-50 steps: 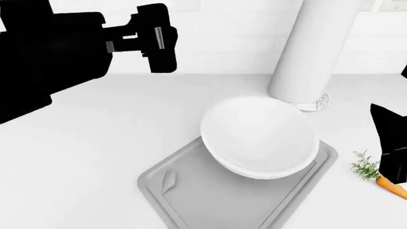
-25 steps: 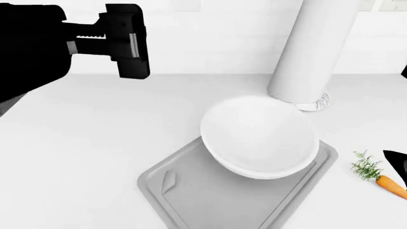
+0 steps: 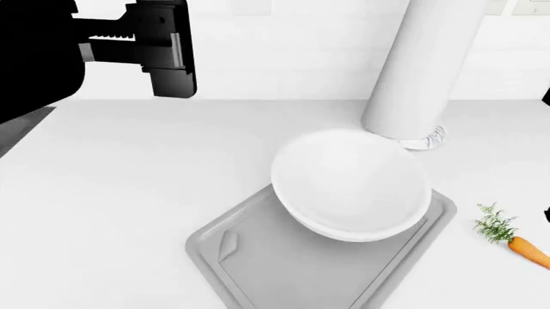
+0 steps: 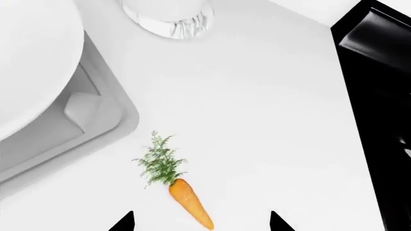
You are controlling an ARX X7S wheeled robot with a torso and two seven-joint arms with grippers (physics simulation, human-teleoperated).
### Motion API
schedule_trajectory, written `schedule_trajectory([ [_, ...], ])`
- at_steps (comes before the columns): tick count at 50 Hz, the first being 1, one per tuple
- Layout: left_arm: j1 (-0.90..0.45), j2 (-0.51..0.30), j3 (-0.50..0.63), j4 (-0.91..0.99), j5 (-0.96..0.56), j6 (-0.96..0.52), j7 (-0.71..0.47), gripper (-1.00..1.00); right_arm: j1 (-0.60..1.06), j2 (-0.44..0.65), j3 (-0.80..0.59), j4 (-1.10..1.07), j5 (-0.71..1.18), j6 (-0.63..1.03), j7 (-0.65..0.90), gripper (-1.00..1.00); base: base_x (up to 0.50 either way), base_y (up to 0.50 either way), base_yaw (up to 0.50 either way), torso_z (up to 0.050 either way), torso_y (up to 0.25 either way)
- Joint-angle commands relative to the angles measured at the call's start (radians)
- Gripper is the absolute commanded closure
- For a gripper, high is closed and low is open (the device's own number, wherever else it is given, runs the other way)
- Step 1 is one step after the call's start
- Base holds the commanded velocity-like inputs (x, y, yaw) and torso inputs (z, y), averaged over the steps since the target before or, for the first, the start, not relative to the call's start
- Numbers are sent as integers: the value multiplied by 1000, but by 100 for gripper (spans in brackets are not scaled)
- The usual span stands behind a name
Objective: Place the two vegetables and bowl onto the tray for setting up a vegetable dip station.
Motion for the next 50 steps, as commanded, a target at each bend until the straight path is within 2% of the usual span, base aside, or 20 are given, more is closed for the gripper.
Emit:
schedule_trajectory([
  [1, -66, -20, 66, 12, -22, 45, -6, -100, -105, -34, -40, -16, -299, -109, -285, -100, 0, 0, 0, 0, 0],
  [16, -89, -48, 103, 21, -18, 67, 22, -100, -234, -129, -98, 38, -439, -175, -381, -100, 0, 0, 0, 0, 0],
  [28, -129, -52, 125, 21, -30, 80, 27, -100, -292, -102, -148, -37, -368, -124, -411, -100, 0, 0, 0, 0, 0],
  [38, -153, -60, 142, 26, -43, 90, 28, -100, -259, -65, -149, 41, -333, -137, -265, -100, 0, 0, 0, 0, 0],
  [50, -167, -67, 161, 30, -43, 98, 41, -100, -235, -10, -135, 44, -314, -146, -194, -100, 0, 0, 0, 0, 0],
])
